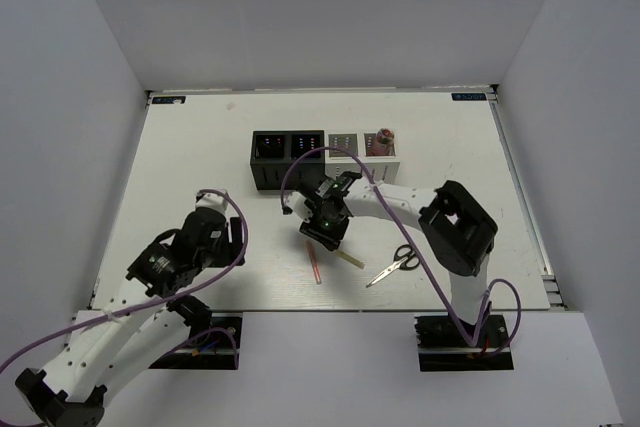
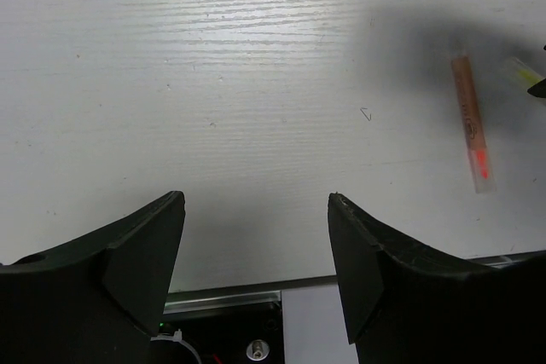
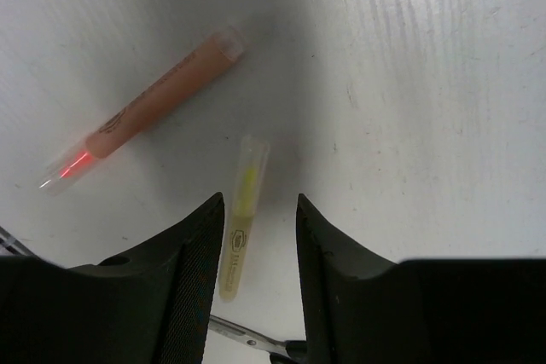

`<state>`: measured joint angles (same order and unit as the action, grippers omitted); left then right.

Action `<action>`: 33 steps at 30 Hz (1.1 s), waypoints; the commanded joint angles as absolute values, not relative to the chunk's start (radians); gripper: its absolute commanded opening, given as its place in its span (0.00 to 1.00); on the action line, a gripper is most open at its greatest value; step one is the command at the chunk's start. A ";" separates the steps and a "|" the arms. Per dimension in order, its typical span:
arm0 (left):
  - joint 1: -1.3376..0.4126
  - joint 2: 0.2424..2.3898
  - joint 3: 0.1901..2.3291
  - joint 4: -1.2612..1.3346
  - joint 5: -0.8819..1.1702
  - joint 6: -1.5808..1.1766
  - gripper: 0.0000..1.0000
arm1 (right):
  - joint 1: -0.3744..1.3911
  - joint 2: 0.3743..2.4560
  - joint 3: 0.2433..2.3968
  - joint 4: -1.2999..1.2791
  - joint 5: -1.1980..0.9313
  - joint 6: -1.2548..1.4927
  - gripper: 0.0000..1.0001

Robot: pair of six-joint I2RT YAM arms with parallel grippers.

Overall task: Sort the stationery into containers
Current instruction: Pick up the pen from the center of the board.

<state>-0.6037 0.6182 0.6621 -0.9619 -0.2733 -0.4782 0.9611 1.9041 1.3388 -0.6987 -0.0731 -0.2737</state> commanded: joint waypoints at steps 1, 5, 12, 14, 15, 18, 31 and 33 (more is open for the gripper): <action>-0.594 0.603 0.652 -0.971 -0.279 -0.466 0.78 | 0.976 1.931 1.368 -0.707 -0.032 -0.267 0.43; -0.592 0.594 0.649 -0.962 -0.273 -0.465 0.78 | 0.979 1.937 1.345 -0.707 -0.032 -0.267 0.43; -0.568 0.600 0.647 -0.954 -0.239 -0.462 0.78 | 0.983 1.944 1.306 -0.704 -0.034 -0.268 0.40; -0.555 0.592 0.646 -0.950 -0.230 -0.462 0.78 | 0.986 1.947 1.290 -0.703 -0.031 -0.267 0.39; -0.552 0.591 0.646 -0.948 -0.226 -0.460 0.78 | 0.988 1.945 1.276 -0.698 -0.025 -0.265 0.39; -0.531 0.586 0.640 -0.942 -0.203 -0.459 0.78 | 0.994 1.948 1.241 -0.677 -0.006 -0.261 0.38; -0.472 0.561 0.620 -0.943 -0.155 -0.457 0.78 | 1.028 1.999 1.167 -0.641 0.175 -0.213 0.21; -0.465 0.563 0.621 -0.937 -0.141 -0.459 0.78 | 1.028 2.002 1.163 -0.637 0.190 -0.207 0.16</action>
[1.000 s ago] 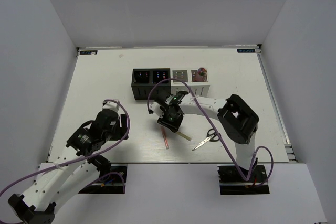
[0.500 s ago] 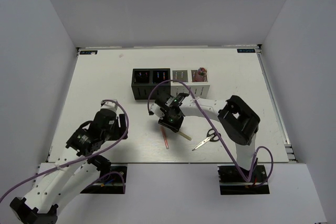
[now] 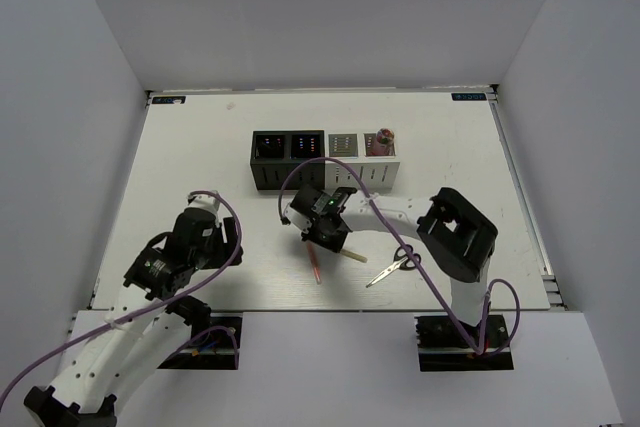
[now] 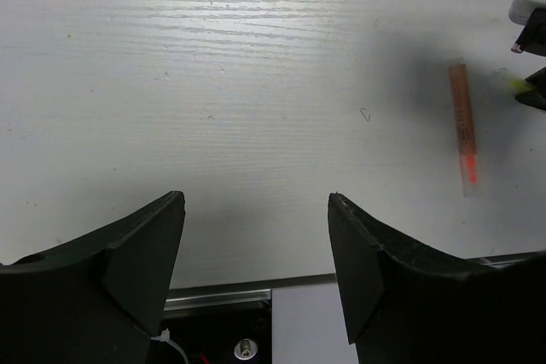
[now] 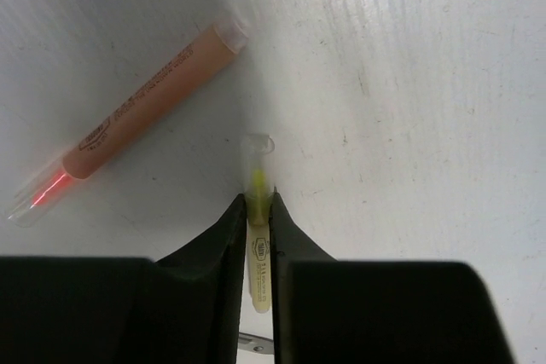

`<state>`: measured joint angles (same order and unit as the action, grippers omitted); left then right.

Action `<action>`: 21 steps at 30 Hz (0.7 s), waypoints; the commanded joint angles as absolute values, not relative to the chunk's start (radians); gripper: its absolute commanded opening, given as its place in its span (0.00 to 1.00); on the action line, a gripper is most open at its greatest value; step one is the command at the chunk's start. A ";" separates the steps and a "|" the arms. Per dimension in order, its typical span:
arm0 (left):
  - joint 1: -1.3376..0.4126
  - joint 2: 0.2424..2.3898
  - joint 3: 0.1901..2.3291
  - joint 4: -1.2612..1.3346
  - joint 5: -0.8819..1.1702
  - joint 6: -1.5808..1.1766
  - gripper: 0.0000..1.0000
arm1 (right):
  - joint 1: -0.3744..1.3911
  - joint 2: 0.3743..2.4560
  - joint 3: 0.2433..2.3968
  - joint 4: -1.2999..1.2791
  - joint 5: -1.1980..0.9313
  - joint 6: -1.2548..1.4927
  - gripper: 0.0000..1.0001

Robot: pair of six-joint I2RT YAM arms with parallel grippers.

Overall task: Sort the stationery into containers
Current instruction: Pick up the pen from the center of the board.

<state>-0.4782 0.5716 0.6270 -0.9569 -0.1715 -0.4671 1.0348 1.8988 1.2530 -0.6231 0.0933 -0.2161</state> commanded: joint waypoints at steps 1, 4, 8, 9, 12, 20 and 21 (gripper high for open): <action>-0.460 0.569 0.620 -0.934 -0.132 -0.459 0.78 | 1.031 2.003 1.161 -0.640 0.193 -0.207 0.12; -0.453 0.577 0.617 -0.928 -0.107 -0.462 0.77 | 1.025 1.979 1.161 -0.646 0.166 -0.204 0.00; -0.449 0.587 0.621 -0.928 -0.091 -0.466 0.76 | 1.014 1.893 1.186 -0.667 0.109 -0.218 0.00; -0.449 0.588 0.618 -0.925 -0.089 -0.468 0.76 | 1.012 1.878 1.190 -0.672 0.106 -0.222 0.00; -0.449 0.600 0.620 -0.920 -0.077 -0.483 0.75 | 1.002 1.771 1.244 -0.695 0.075 -0.239 0.00; -0.449 0.733 0.626 -0.821 0.051 -0.574 0.52 | 0.943 1.646 1.437 -0.709 0.124 -0.304 0.00; -0.449 0.755 0.629 -0.810 0.089 -0.578 0.49 | 0.937 1.641 1.446 -0.700 0.126 -0.305 0.00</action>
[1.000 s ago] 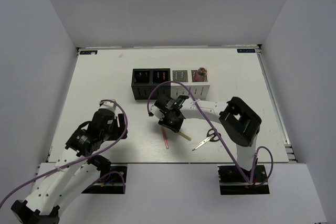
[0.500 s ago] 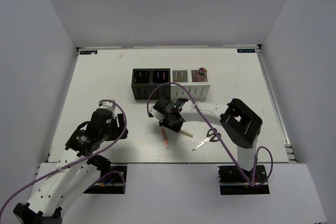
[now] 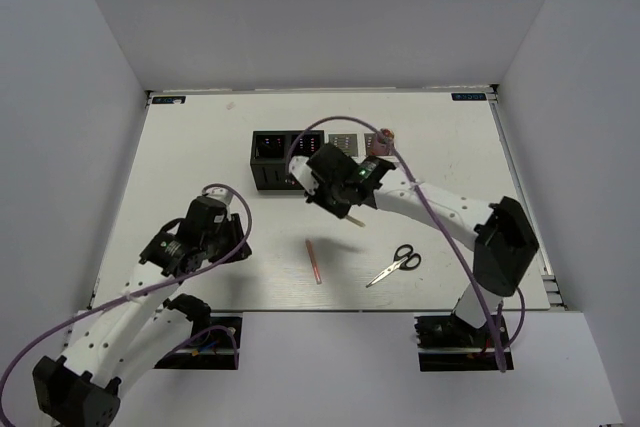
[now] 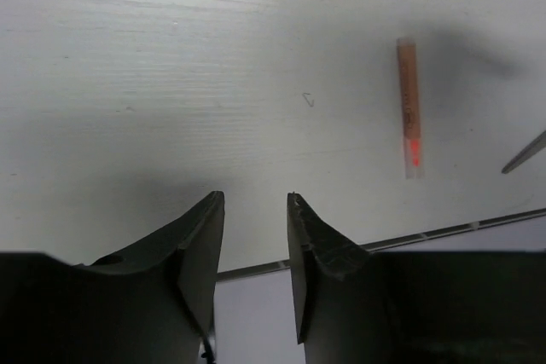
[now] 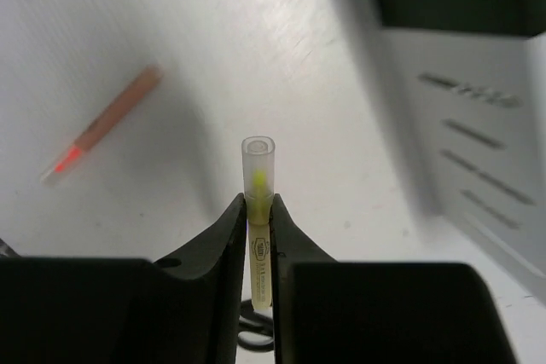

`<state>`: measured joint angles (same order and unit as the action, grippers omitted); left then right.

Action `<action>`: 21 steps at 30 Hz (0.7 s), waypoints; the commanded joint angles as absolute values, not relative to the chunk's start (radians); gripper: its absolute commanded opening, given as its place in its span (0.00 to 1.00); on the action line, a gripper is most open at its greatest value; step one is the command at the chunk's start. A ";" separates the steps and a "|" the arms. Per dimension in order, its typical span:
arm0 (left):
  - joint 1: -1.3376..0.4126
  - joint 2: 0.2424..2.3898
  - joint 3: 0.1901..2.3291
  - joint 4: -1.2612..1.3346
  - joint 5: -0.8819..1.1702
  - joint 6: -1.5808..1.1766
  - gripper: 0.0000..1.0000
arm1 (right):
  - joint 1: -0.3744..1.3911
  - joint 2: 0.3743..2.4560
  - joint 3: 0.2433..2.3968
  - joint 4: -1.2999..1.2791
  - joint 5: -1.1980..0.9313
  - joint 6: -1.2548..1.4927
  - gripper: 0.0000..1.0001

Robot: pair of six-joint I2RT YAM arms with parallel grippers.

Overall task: Sort the stationery into containers
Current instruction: Pick up the pen from the center of the board, then place the pen in the storage box.

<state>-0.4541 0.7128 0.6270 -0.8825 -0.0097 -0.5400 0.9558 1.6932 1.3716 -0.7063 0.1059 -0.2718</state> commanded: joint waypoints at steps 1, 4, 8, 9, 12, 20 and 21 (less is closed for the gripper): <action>-0.451 0.770 0.630 -0.798 0.097 -0.584 0.45 | 0.924 1.628 1.454 -0.693 0.139 -0.308 0.00; -0.454 0.834 0.635 -0.735 0.123 -0.603 0.43 | 0.893 1.588 1.466 -0.608 0.181 -0.330 0.00; -0.500 0.922 0.650 -0.677 0.101 -0.606 0.42 | 0.848 1.557 1.479 -0.454 0.236 -0.362 0.00; -0.509 0.951 0.655 -0.660 0.101 -0.607 0.42 | 0.822 1.551 1.476 -0.431 0.244 -0.373 0.00; -0.558 1.017 0.687 -0.637 0.075 -0.612 0.43 | 0.784 1.543 1.450 -0.299 0.244 -0.388 0.00; -0.646 1.111 0.730 -0.635 0.006 -0.620 0.45 | 0.706 1.635 1.537 -0.138 0.011 -0.325 0.00; -0.647 1.109 0.723 -0.629 0.006 -0.626 0.45 | 0.701 1.646 1.552 -0.137 -0.048 -0.305 0.00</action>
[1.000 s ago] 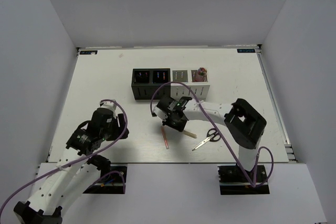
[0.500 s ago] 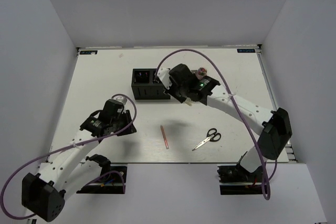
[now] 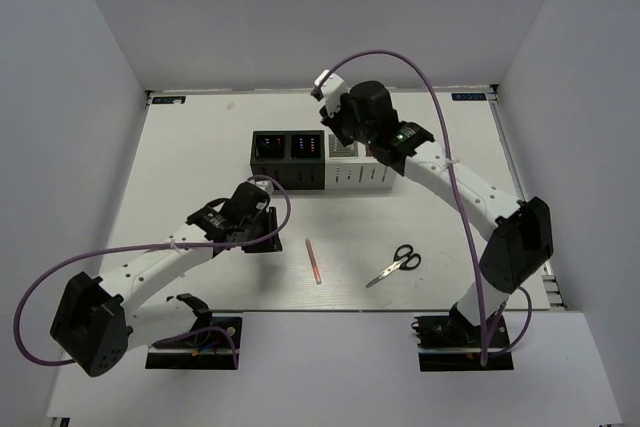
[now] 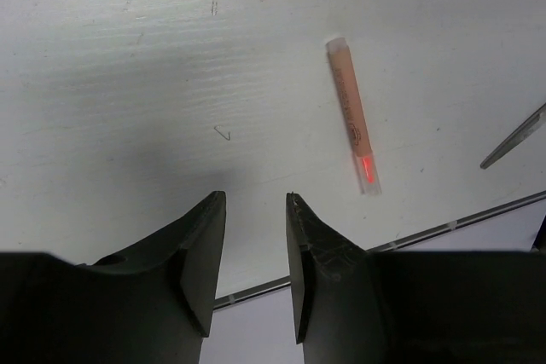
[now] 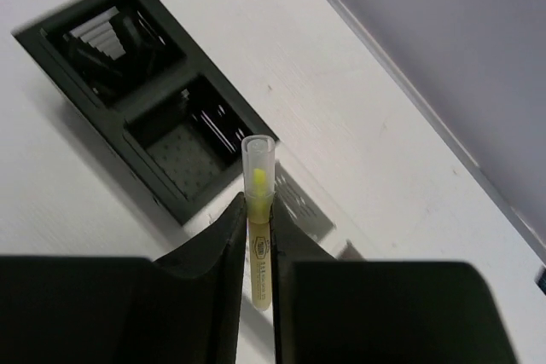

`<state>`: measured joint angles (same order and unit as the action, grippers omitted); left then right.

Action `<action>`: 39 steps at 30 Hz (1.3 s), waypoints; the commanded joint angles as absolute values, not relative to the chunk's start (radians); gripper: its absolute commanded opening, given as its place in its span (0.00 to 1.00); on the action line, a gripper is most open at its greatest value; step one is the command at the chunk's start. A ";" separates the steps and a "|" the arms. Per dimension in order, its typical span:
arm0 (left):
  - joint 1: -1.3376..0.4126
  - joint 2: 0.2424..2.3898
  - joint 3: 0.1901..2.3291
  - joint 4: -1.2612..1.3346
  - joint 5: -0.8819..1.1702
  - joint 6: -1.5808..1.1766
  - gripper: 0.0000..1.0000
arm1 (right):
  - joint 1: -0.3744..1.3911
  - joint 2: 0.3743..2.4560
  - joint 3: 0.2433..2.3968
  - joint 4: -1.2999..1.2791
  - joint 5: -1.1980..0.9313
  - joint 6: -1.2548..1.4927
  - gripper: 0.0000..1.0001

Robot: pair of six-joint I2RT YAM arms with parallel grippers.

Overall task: Sort the stationery into containers
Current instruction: Place the pen in the storage box.

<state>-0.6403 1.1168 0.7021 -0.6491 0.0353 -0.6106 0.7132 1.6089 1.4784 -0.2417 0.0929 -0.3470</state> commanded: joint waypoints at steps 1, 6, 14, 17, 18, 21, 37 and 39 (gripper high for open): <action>-0.649 1.106 0.718 -0.621 0.006 -0.630 0.45 | 0.692 1.690 1.584 -0.141 -0.067 -0.301 0.00; -0.647 1.088 0.686 -0.632 -0.023 -0.644 0.45 | 0.675 1.790 1.686 -0.103 -0.216 -0.232 0.00; -0.647 1.068 0.670 -0.649 -0.043 -0.650 0.47 | 0.646 1.904 1.726 0.026 -0.397 -0.180 0.00; -0.647 1.083 0.675 -0.646 -0.041 -0.653 0.47 | 0.637 1.925 1.701 0.066 -0.443 -0.163 0.00; -0.647 1.086 0.673 -0.646 -0.037 -0.658 0.47 | 0.634 1.928 1.698 0.072 -0.465 -0.153 0.00; -0.650 1.094 0.672 -0.634 -0.032 -0.663 0.47 | 0.626 1.945 1.666 0.107 -0.491 -0.130 0.00; -0.698 1.140 0.721 -0.618 -0.038 -0.669 0.51 | 0.609 1.954 1.605 0.121 -0.486 -0.147 0.36; -0.706 1.152 0.733 -0.612 -0.041 -0.670 0.51 | 0.607 1.939 1.595 0.118 -0.485 -0.156 0.36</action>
